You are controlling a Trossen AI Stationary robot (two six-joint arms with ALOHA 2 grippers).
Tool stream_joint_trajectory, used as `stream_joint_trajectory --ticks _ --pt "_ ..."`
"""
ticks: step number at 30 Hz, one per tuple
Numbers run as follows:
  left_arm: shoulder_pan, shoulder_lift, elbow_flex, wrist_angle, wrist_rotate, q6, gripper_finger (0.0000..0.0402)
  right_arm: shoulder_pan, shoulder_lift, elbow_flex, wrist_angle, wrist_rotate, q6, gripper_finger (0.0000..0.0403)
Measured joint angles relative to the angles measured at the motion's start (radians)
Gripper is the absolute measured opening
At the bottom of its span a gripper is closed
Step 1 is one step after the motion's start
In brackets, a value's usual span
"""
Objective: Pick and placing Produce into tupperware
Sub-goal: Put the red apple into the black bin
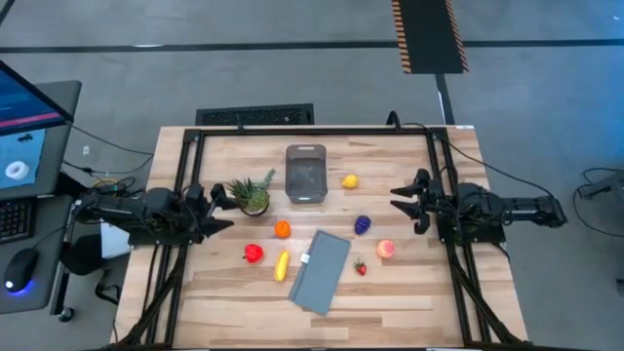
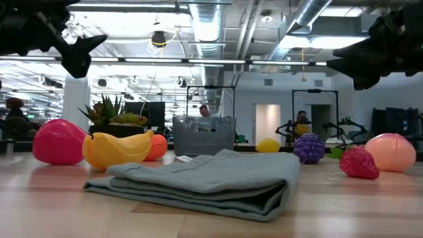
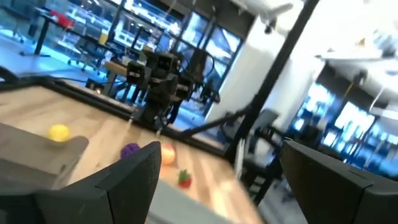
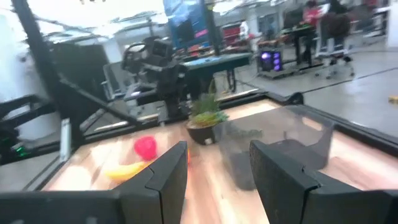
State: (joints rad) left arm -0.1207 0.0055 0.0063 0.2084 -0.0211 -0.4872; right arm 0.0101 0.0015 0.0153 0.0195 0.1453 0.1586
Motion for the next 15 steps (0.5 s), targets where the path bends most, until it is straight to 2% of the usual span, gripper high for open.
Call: stream_joint_trajectory --ticks 8,15 --pt "0.0 0.0 0.0 0.101 -0.082 0.01 0.0316 -0.005 0.0 -0.001 0.167 -0.003 0.242 0.0196" --pt "0.0 0.0 0.0 0.094 -0.161 0.011 0.0316 -0.005 0.0 0.0 0.309 -0.002 0.307 0.0196"
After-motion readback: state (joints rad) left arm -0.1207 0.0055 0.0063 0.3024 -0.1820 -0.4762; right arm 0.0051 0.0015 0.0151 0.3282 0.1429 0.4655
